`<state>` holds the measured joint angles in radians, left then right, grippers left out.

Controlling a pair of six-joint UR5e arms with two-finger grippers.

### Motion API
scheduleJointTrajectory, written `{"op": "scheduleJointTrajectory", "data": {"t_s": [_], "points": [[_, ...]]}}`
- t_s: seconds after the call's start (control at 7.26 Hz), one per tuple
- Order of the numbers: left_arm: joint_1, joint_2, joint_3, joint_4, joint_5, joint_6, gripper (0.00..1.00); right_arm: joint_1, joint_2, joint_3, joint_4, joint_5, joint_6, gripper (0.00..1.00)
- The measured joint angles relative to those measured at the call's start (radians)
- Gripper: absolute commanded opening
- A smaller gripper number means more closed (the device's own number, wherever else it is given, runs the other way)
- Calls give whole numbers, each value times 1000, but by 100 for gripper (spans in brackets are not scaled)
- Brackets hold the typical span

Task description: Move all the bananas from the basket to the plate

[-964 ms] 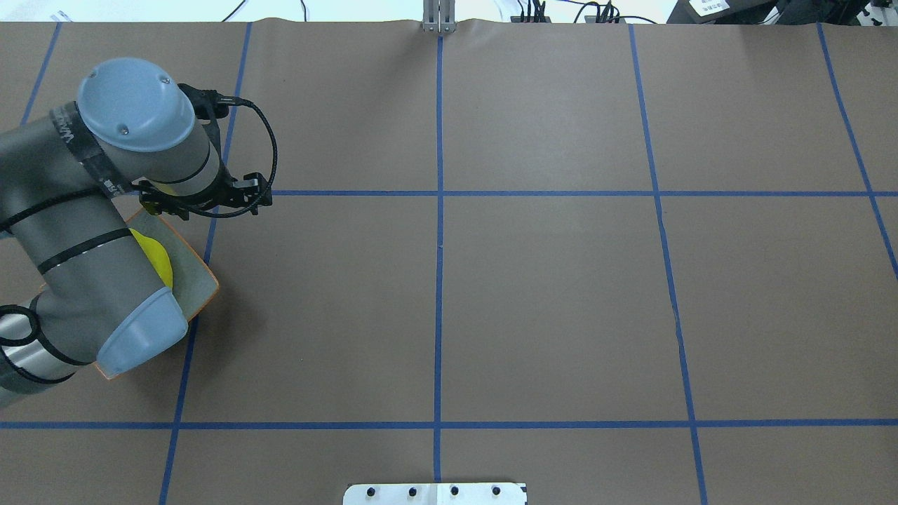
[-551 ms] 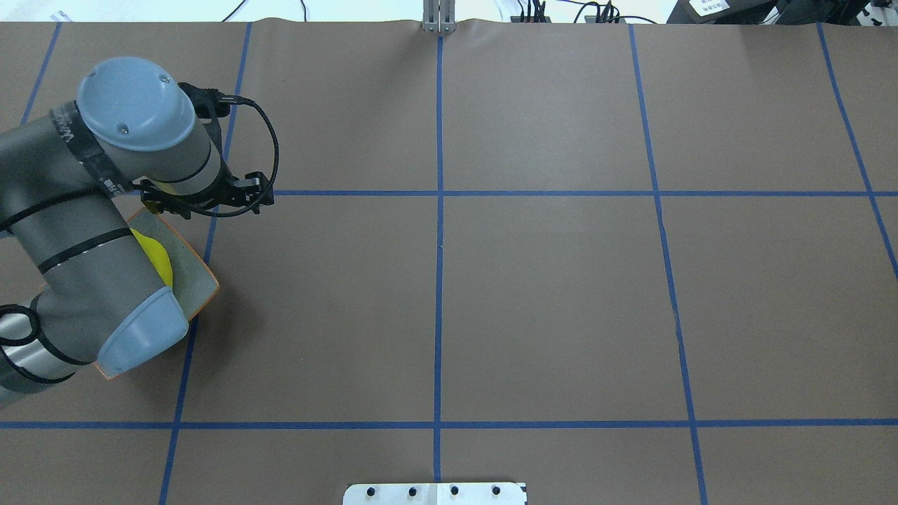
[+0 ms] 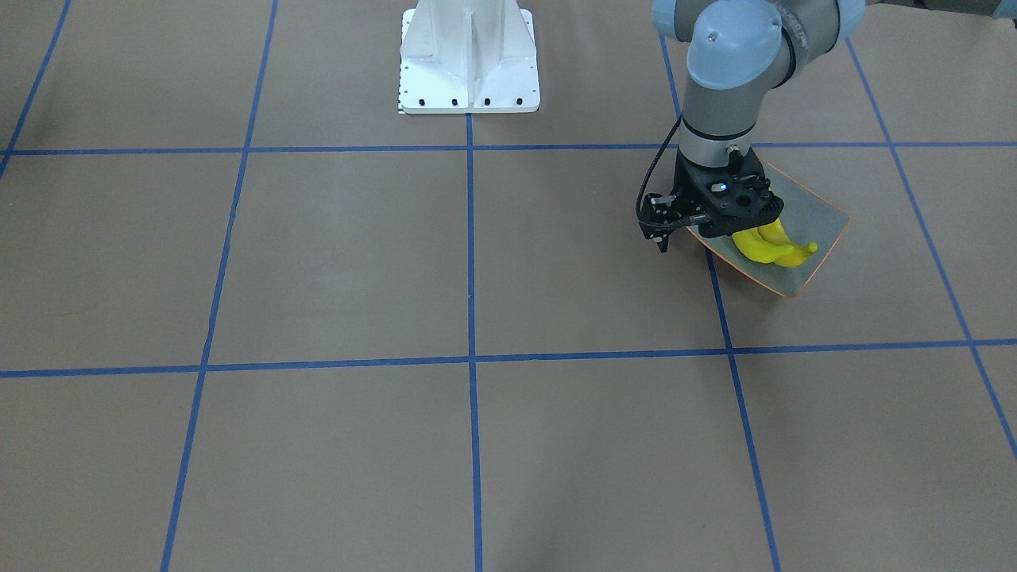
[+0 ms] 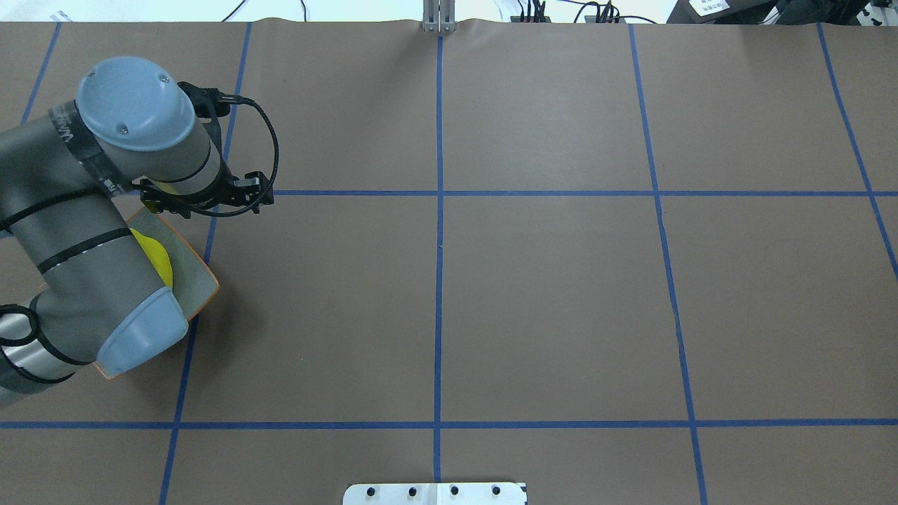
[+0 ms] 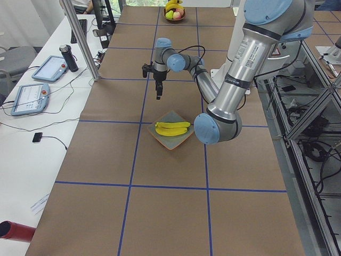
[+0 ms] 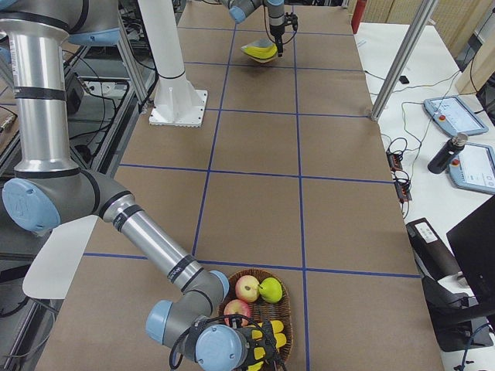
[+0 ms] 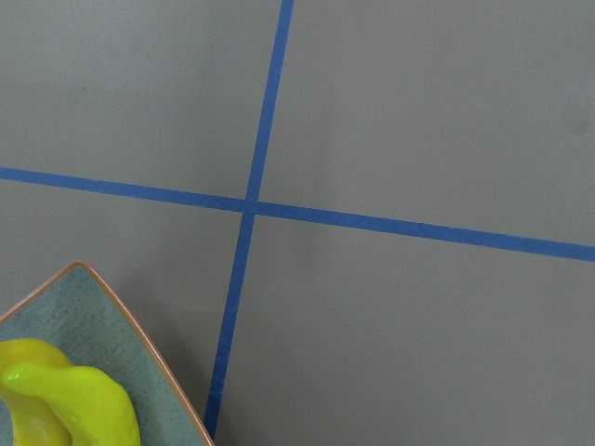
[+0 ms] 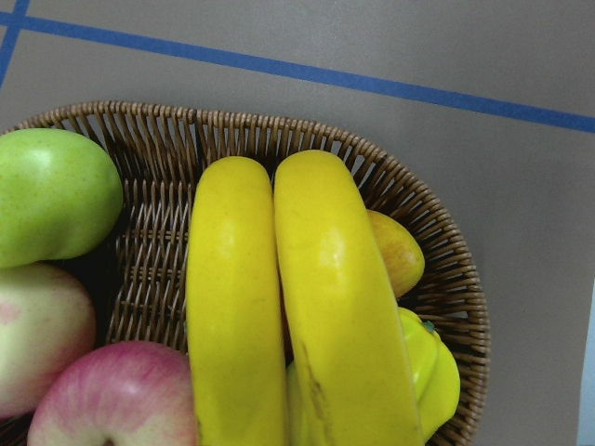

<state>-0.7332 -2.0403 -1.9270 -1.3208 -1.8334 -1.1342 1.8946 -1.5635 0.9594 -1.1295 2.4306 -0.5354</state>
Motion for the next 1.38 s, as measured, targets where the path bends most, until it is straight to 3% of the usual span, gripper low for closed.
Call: {"op": "scheduleJointTrajectory", "data": {"t_s": [0.14,0.28,0.55,0.69,1.38], "points": [[0,0,1,0,0,1,100,0,1,-9,-1,0,-3,80],[0,1,2,0,1,2,100,0,2,-14,-1,-1,-7,69],[0,1,4,0,2,2,100,0,6,-20,-1,-4,-16,7],[0,2,5,0,2,2,100,0,7,-21,-1,-5,-18,0],[0,1,59,-72,4,-32,100,62,34,-2,-4,-7,-58,0]]}}
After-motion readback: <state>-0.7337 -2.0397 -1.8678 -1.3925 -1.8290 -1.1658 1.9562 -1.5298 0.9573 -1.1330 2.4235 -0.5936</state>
